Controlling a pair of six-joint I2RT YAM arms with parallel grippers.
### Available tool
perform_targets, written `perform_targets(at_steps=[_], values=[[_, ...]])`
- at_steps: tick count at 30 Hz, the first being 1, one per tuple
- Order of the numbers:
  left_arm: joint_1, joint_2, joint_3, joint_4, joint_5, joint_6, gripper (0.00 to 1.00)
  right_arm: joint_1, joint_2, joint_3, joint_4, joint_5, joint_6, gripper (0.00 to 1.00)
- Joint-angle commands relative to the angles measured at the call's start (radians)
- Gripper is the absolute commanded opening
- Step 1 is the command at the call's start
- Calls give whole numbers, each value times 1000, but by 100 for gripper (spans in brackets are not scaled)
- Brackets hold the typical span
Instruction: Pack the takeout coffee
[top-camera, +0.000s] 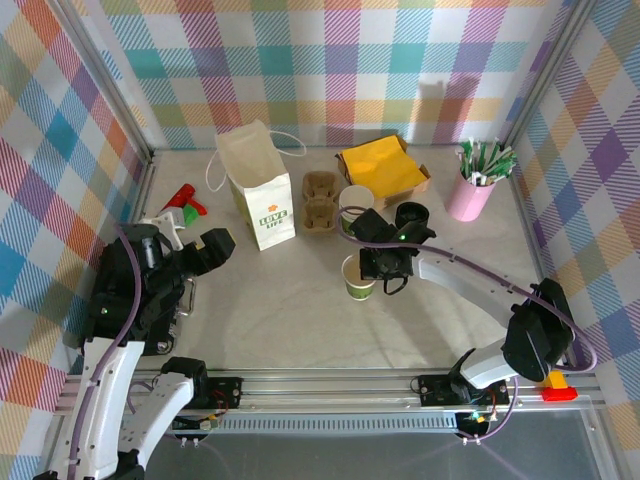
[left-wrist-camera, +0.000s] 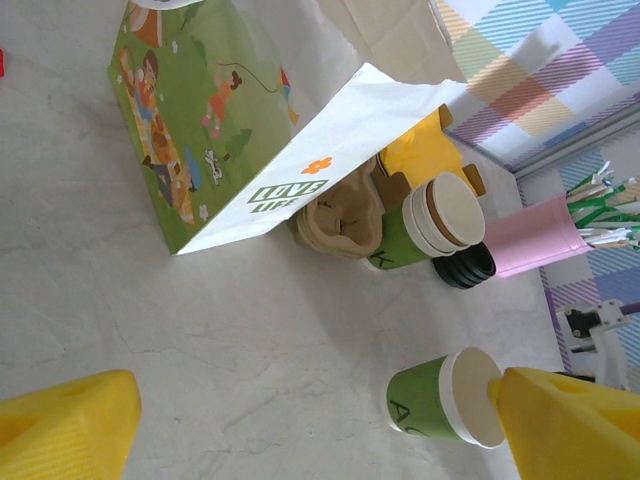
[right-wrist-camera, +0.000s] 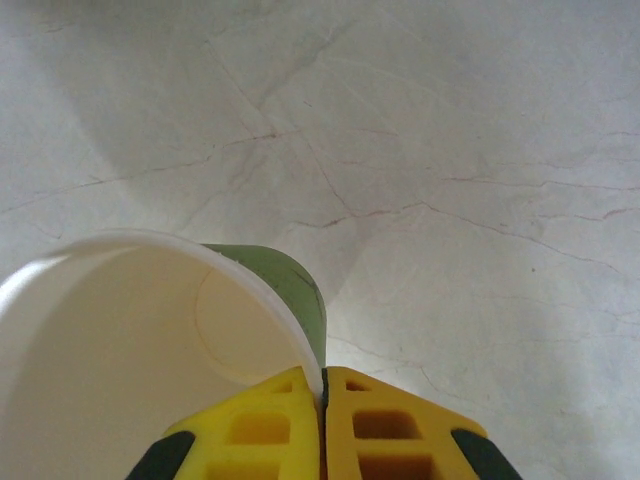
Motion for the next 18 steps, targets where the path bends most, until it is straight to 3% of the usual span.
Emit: perform_targets(at_steps=[1,7,14,18], values=[[-7,-24,-18,14,2,-9,91,9,-19,-35,90,15,31,7],[-7,-26,-21,14,-1,-10,91,10,-3,-77,122,-14,43,10],[-8,-20,-10,17,2,-12,91,16,-14,-36,66,8,33,35],[-8,-13,7,14,5,-9,91,12,-35,50,-29,81,-11,41]])
